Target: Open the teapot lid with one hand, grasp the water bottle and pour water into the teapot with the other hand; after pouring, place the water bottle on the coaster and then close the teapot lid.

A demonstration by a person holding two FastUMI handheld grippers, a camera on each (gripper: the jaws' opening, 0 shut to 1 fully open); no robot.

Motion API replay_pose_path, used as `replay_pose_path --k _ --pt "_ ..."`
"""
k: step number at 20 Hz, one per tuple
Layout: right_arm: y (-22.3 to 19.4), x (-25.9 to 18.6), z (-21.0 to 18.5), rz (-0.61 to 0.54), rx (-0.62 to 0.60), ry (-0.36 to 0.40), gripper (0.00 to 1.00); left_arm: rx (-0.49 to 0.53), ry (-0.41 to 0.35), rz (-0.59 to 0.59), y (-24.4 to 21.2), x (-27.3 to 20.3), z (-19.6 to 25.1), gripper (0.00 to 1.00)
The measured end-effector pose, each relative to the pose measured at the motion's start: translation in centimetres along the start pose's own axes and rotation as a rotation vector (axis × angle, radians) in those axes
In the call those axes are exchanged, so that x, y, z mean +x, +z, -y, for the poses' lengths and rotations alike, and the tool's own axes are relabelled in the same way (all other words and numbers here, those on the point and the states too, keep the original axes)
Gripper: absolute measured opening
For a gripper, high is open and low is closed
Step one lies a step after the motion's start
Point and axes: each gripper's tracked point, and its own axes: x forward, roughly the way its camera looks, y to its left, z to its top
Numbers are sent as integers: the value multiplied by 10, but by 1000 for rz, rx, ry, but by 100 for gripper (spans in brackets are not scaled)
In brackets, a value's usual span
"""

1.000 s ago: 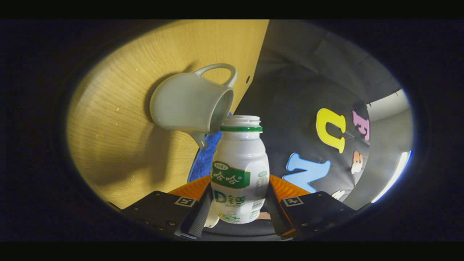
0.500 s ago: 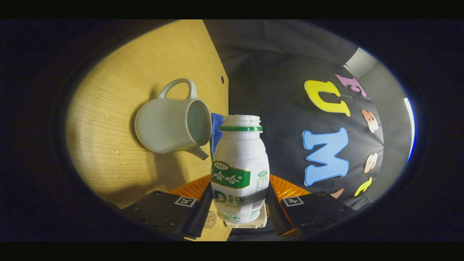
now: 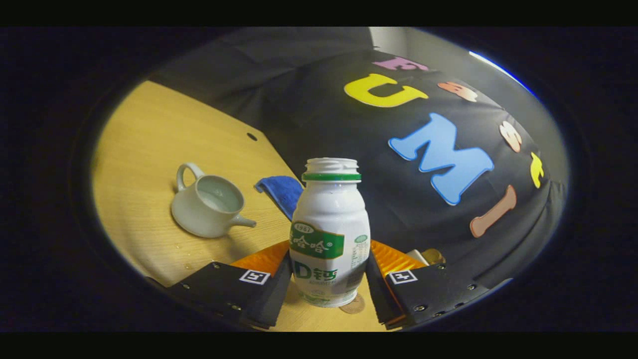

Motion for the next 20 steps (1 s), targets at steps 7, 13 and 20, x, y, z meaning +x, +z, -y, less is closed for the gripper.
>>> replay_pose_path --k 7,13,20 --pt "-17 -7 18 34 413 10 71 -36 -57 12 28 58 27 13" --pt "-43 -15 57 27 567 -52 71 -46 -115 -11 17 125 43 9" --pt "-68 -15 89 5 682 -93 71 -5 -95 -60 -15 177 45 13"
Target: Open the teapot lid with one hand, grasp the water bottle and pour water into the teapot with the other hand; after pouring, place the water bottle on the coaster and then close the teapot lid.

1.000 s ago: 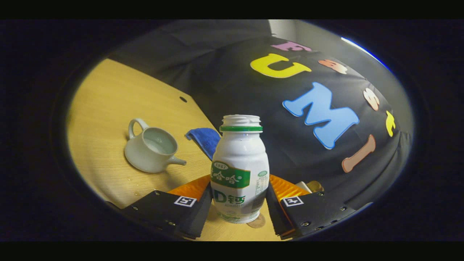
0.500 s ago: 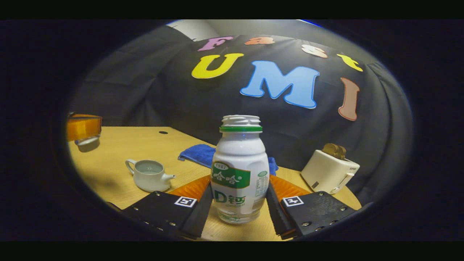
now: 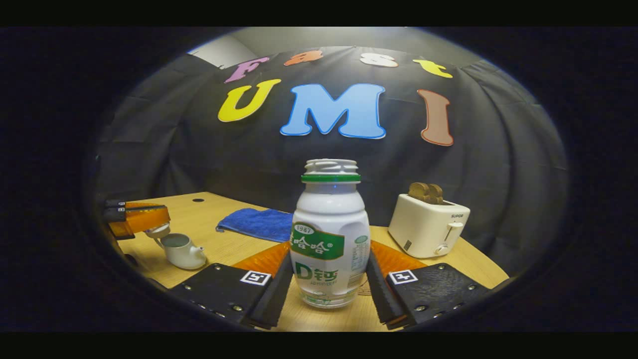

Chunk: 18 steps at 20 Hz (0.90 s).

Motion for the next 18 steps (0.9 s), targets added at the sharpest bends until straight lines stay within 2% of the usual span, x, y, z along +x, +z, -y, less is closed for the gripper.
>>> replay_pose_path --k 1,2,3,4,5,7,9,10,11,12,13,14,15,16,18 --pt "-1 0 1 2 -4 -5 71 1 2 -14 -5 6 -1 9" --pt "-1 1 1 1 -9 -6 71 0 -1 -21 -9 9 -1 13" --pt "-3 1 0 -3 -7 -2 71 4 -2 -26 -10 12 0 9" --pt "-5 2 -1 -7 -5 1 71 8 1 -21 -9 14 -3 13" --pt "-7 2 -1 -12 -8 1 71 6 -3 -20 -9 17 -4 9" --pt "-6 4 1 -9 -4 -2 71 -3 -10 -41 -18 19 -2 13" --pt "-4 3 4 -2 -1 -10 71 -8 -15 -51 -22 20 0 13" --pt "-3 3 5 3 -4 -12 71 -5 -20 -49 -23 20 1 9" --pt "-2 4 7 8 -3 -16 71 -13 -34 -53 -25 19 4 13" --pt "-2 4 7 8 2 -15 71 -3 -29 -51 -25 20 3 10" --pt "-3 4 8 8 7 -15 71 4 -26 -52 -26 20 2 13" --pt "-4 5 8 7 8 -15 71 1 -26 -52 -25 21 2 9" --pt "-5 6 10 7 9 -16 71 -5 -28 -51 -24 21 3 13" --pt "-5 7 11 7 12 -17 71 -5 -23 -53 -25 21 2 9" --pt "-5 8 12 9 26 -5 71 -3 -22 -84 -34 23 1 10"
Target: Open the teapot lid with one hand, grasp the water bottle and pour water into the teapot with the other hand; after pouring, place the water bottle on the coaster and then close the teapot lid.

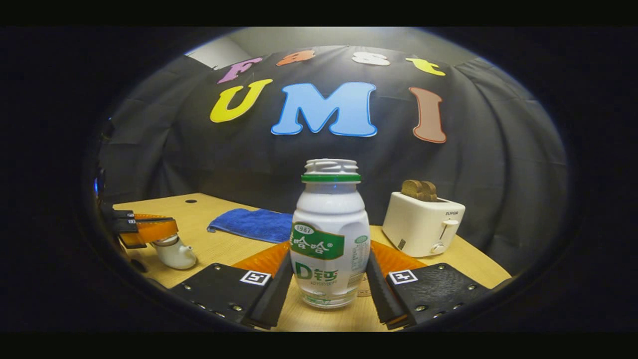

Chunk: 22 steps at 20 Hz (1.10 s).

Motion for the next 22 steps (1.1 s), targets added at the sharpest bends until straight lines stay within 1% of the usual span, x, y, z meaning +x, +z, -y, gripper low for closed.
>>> replay_pose_path --k 1,2,3,4,5,8,10,12,13,16,19,22 --pt "4 0 3 9 14 -1 71 -2 5 5 -1 1 -1 13" --pt "6 2 9 14 24 -10 71 -1 3 6 -1 -1 -1 19" --pt "7 3 14 17 32 -19 71 -1 9 12 1 -1 -3 17" --pt "7 5 19 16 39 -27 71 -2 13 21 4 -3 -6 24" --pt "5 7 25 12 48 -36 71 -12 16 34 9 -5 -8 36" --pt "-1 21 38 3 77 -45 71 -91 5 91 23 -26 -10 43" --pt "-10 33 42 -17 96 -49 71 -105 21 137 37 -40 -18 61" --pt "-13 42 46 -14 73 -65 71 -105 33 177 47 -47 -23 80" --pt "-17 46 48 -14 45 -76 71 -112 34 183 49 -49 -24 83" --pt "-21 57 54 -12 48 -87 71 -140 23 191 52 -50 -24 83" --pt "-23 65 56 -11 65 -96 71 -138 25 201 54 -54 -24 83" --pt "-28 67 56 -17 58 -92 71 -133 25 201 55 -53 -23 83"
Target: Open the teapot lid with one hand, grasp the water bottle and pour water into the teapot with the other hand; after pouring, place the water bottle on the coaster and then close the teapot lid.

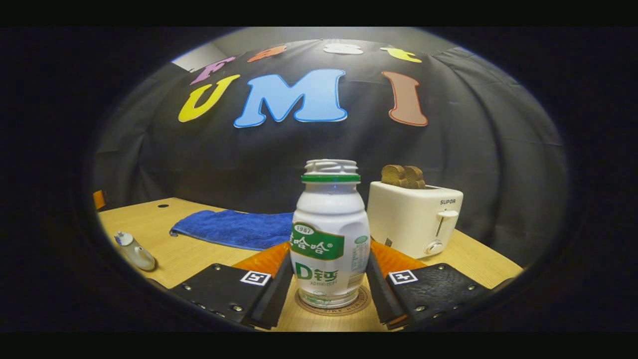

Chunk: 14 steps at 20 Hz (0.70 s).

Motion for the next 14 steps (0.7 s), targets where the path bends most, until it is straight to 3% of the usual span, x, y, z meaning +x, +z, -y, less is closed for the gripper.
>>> replay_pose_path --k 7,9,10,11,12,14 --pt "-3 -2 4 10 24 -9 71 -2 10 3 1 0 -3 83" --pt "-11 0 6 -15 21 -17 76 -4 6 5 3 0 -2 83" --pt "-11 -1 4 -25 18 -13 67 -3 7 6 3 0 -2 83" --pt "-11 -1 4 -18 17 -13 93 -4 8 8 4 -1 -2 83" --pt "-9 -1 3 -9 18 -16 99 -4 11 10 4 -2 -4 83" --pt "-7 -7 4 -7 21 -24 98 -3 22 10 4 -3 -7 84"
